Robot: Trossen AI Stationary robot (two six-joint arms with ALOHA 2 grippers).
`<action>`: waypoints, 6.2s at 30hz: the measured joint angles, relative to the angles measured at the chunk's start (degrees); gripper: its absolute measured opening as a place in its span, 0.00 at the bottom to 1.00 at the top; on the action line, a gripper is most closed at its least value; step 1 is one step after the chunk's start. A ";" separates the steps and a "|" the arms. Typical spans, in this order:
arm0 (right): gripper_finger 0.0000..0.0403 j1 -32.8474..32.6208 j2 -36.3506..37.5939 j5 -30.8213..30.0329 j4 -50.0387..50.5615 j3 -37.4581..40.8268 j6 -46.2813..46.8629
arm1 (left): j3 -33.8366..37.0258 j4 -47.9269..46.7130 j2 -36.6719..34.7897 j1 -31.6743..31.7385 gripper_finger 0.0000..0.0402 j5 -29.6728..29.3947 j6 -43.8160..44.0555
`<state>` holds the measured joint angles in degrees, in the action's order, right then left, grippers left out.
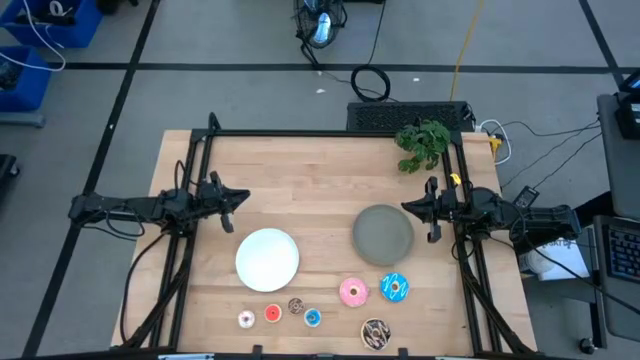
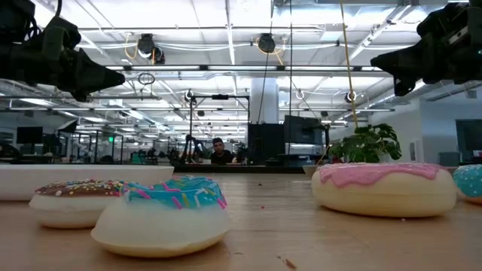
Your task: Pick & Place donuts
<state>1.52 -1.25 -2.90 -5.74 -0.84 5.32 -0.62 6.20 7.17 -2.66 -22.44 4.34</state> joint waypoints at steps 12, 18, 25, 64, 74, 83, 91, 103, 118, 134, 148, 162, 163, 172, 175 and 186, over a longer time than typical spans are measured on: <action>0.00 0.00 0.01 0.00 0.02 0.02 0.00 | 0.00 -0.01 -0.01 0.00 0.08 0.01 0.00; 0.00 0.00 0.00 0.00 0.02 0.02 0.00 | 0.00 -0.02 0.01 0.00 0.08 0.00 0.00; 0.00 0.00 0.02 -0.02 0.00 0.00 0.00 | 0.00 0.00 0.00 0.00 0.08 0.01 0.00; 0.00 0.00 0.00 0.00 0.02 0.02 0.00 | 0.01 0.00 0.00 0.00 0.08 -0.01 0.00; 0.00 -0.01 0.01 -0.01 0.02 0.00 0.00 | 0.02 -0.01 0.01 0.00 0.08 -0.02 0.00; 0.00 0.00 0.00 -0.02 0.00 0.00 0.00 | 0.02 0.00 -0.02 0.00 0.08 0.00 0.00; 0.00 0.00 0.01 -0.02 0.01 0.01 0.00 | 0.02 0.00 0.01 0.00 0.08 0.00 0.00; 0.00 0.00 0.00 0.00 0.02 0.02 0.00 | 0.02 0.00 0.00 0.00 0.08 -0.02 0.00; 0.00 0.00 0.00 0.00 -0.01 0.01 0.47 | 0.02 0.90 0.01 0.02 0.08 -4.24 0.10; 0.00 -0.05 0.02 0.18 -2.38 0.01 2.39 | 0.02 6.01 0.09 0.49 0.08 -5.61 -4.87; 0.00 -6.13 -19.25 -6.43 27.95 -30.94 1.93 | 0.02 2.66 0.12 0.39 0.08 -4.88 -19.07; 0.00 -25.45 -59.00 -14.82 59.58 -58.39 18.52 | -2.01 2.38 0.23 0.44 0.08 -6.61 -17.11; 0.00 -27.29 -61.06 -14.82 61.18 -60.39 20.48 | -2.08 2.95 0.23 0.44 0.08 -6.59 -17.84; 0.00 -42.13 -75.22 -14.95 63.05 -71.10 29.96 | -2.16 4.57 0.23 0.44 0.08 -7.33 -13.68; 0.00 -43.36 -77.65 -14.69 62.12 -71.09 34.29 | -2.16 4.39 0.23 0.44 0.08 -7.58 -10.12; 0.14 -45.50 -84.73 -11.80 57.81 -70.66 34.08 | -2.16 4.35 0.23 0.44 0.08 -7.66 -8.81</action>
<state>-43.99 -85.98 -14.70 52.07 -71.50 39.40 -2.79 10.55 7.40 -2.22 -30.11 -4.47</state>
